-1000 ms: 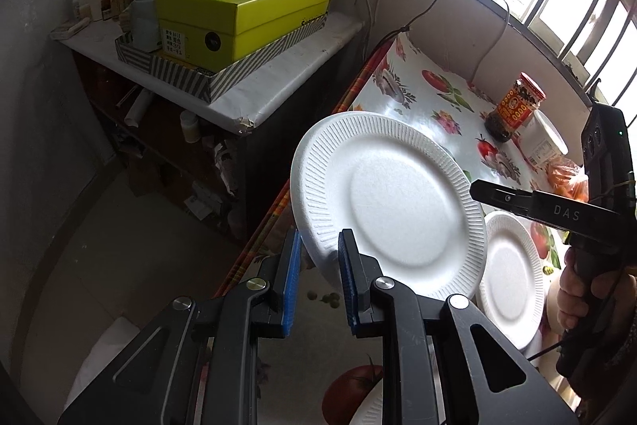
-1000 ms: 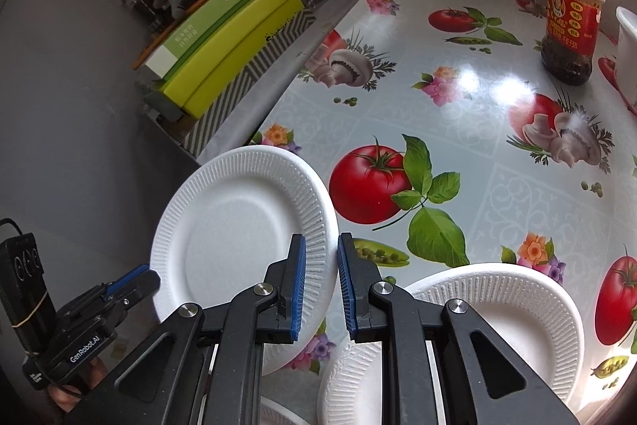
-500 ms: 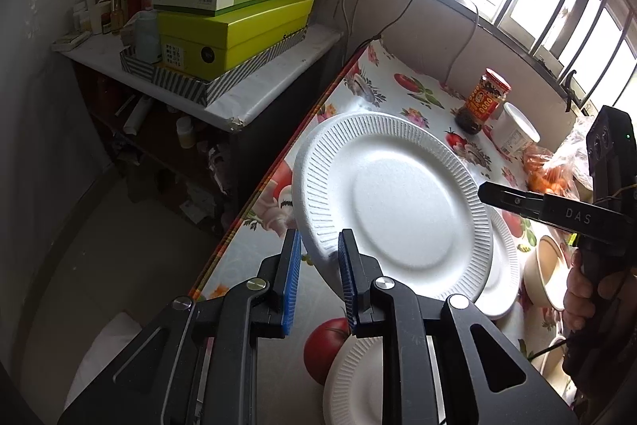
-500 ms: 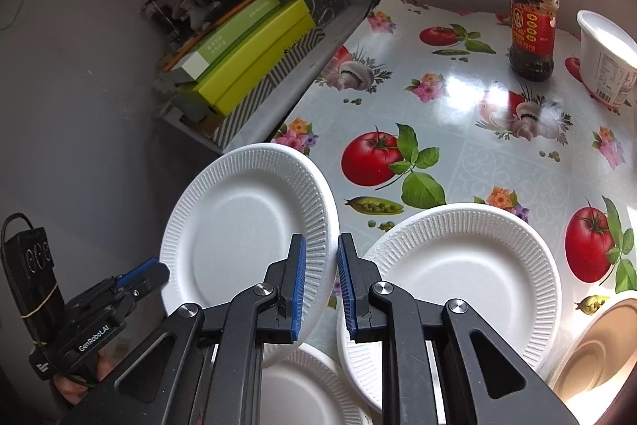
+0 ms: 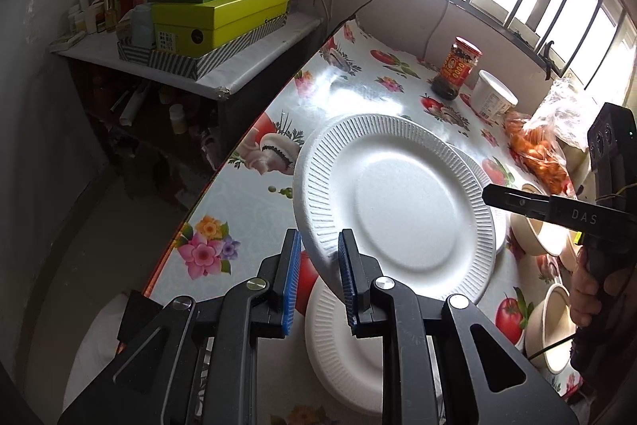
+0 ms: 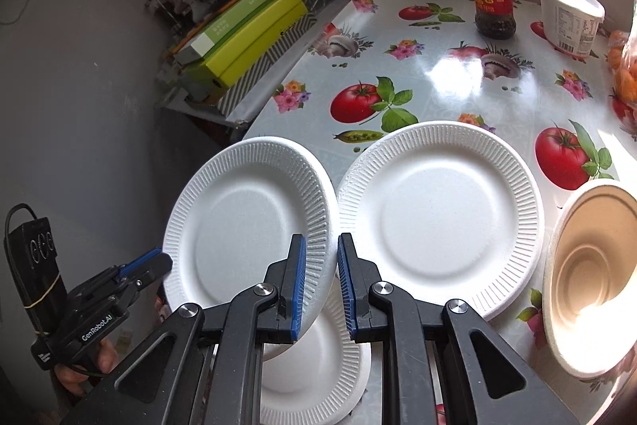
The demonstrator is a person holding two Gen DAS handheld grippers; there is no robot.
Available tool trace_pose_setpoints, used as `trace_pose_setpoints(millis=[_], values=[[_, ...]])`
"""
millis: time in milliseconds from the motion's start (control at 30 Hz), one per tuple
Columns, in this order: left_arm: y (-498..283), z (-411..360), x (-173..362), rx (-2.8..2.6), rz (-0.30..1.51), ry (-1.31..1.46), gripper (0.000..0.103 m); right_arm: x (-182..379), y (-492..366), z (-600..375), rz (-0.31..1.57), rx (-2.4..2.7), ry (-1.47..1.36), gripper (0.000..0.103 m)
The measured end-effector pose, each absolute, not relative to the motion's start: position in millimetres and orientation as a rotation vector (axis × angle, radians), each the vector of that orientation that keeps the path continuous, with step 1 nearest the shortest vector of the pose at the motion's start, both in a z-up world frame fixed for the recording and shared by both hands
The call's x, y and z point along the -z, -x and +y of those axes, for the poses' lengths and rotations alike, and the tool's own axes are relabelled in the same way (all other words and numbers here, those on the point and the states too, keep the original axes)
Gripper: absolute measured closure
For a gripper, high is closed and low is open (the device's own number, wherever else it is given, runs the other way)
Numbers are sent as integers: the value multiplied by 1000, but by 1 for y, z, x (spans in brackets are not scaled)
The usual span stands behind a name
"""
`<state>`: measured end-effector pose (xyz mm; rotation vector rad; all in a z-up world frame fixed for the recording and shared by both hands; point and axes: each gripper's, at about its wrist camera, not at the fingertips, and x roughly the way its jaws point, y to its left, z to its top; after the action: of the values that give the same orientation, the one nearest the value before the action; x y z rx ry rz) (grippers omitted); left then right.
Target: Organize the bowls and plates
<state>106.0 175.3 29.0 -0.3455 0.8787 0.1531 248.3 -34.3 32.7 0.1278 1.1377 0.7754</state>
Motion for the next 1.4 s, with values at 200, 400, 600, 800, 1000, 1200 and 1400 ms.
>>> trace_pose_setpoints(millis=[200, 400, 600, 800, 1000, 1200, 1400], values=[[-90, 163, -23, -146, 885, 337, 83, -25, -228, -47, 1154, -772, -124, 87], [-77, 156, -11, -138, 905, 343, 83, -19, -212, -59, 1169, -775, -127, 87], [-68, 150, -1, -128, 924, 342, 83, -13, -200, -66, 1178, -776, -123, 87], [-59, 145, 1, -128, 926, 335, 83, -8, -189, -71, 1190, -779, -114, 86], [-56, 140, 10, -131, 947, 327, 83, -1, -183, -73, 1200, -773, -94, 86], [-55, 138, 14, -130, 956, 323, 83, 4, -180, -76, 1209, -771, -96, 86], [-56, 136, 15, -132, 957, 313, 83, 8, -180, -77, 1214, -763, -97, 86]])
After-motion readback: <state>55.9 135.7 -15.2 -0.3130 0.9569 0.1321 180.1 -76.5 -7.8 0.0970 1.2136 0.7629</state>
